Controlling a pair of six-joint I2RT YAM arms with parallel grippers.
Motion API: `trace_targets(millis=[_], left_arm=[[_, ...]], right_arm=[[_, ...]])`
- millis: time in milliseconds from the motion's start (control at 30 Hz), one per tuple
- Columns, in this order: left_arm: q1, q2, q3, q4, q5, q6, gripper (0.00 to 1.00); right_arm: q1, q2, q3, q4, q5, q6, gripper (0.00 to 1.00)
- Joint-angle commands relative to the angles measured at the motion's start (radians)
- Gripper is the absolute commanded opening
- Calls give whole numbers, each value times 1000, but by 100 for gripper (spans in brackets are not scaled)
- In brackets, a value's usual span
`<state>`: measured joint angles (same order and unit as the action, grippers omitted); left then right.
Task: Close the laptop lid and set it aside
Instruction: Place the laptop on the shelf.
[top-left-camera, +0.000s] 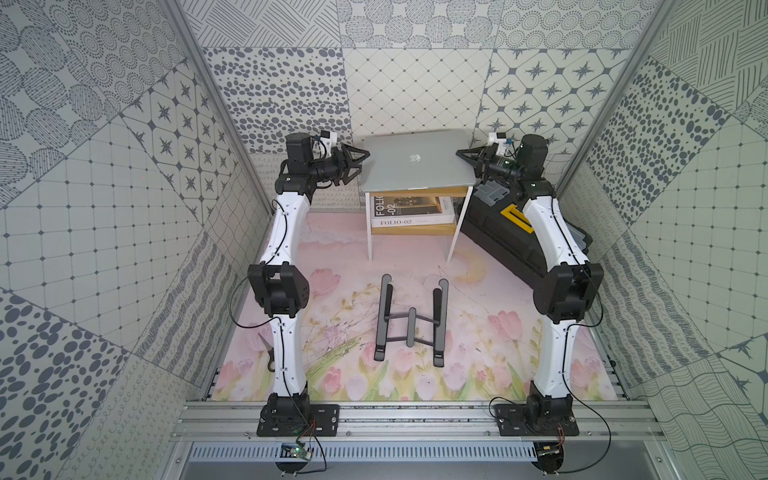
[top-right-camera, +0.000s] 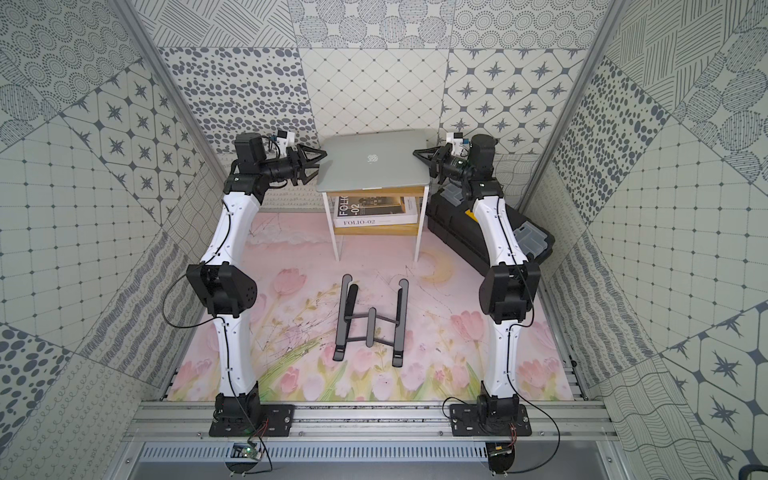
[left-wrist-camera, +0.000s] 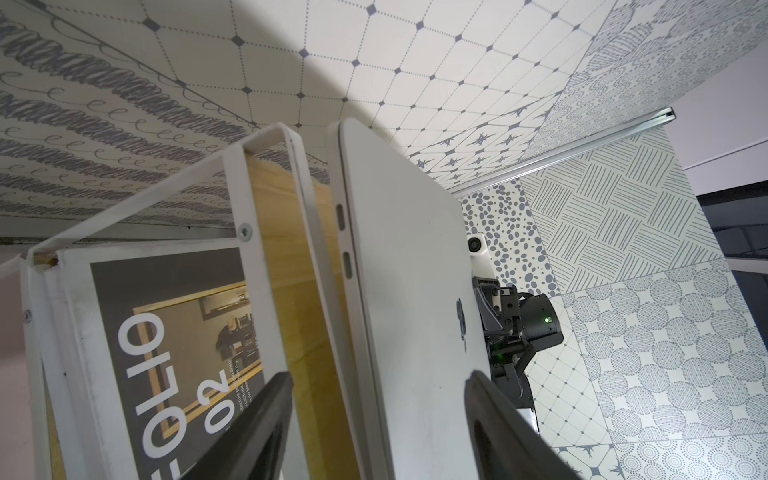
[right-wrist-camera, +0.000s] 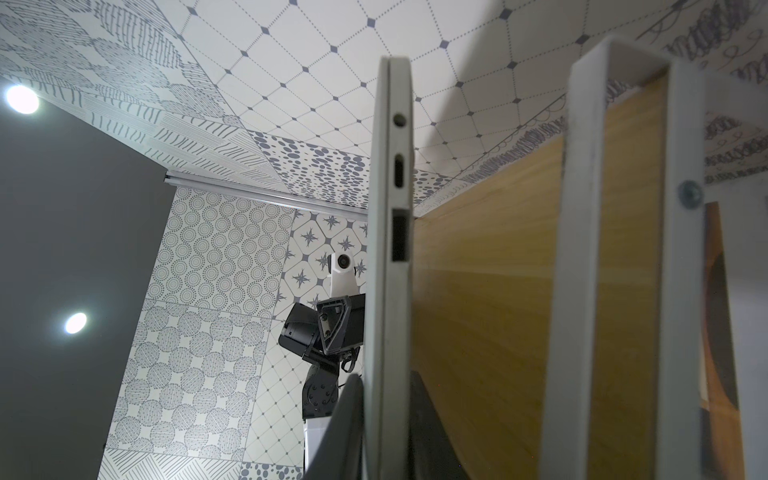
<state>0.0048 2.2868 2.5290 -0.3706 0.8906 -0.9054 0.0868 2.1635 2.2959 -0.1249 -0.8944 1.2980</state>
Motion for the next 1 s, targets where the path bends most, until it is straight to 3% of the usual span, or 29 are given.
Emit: trace_targets(millis=[0,300,400,533,733,967], left_arm=[[3,-23,-13,-71,-8,106,67],[-29,-16,-15,-152,-28,166,57],[-32,-13,-14,-149,-28,164,55],[-33,-13,-15,-156,-38,177,55],[-32,-4,-14,-158,-38,178,54],[-27,6,-15,-154,-38,175,53]], right_arm=[[4,0,40,91,66,-83,0],[4,19,81,67,94,-98,12],[4,41,126,35,94,-106,21],[4,71,180,-8,83,-128,25],[6,74,250,-141,105,-245,35],[8,89,302,-249,113,-350,40]])
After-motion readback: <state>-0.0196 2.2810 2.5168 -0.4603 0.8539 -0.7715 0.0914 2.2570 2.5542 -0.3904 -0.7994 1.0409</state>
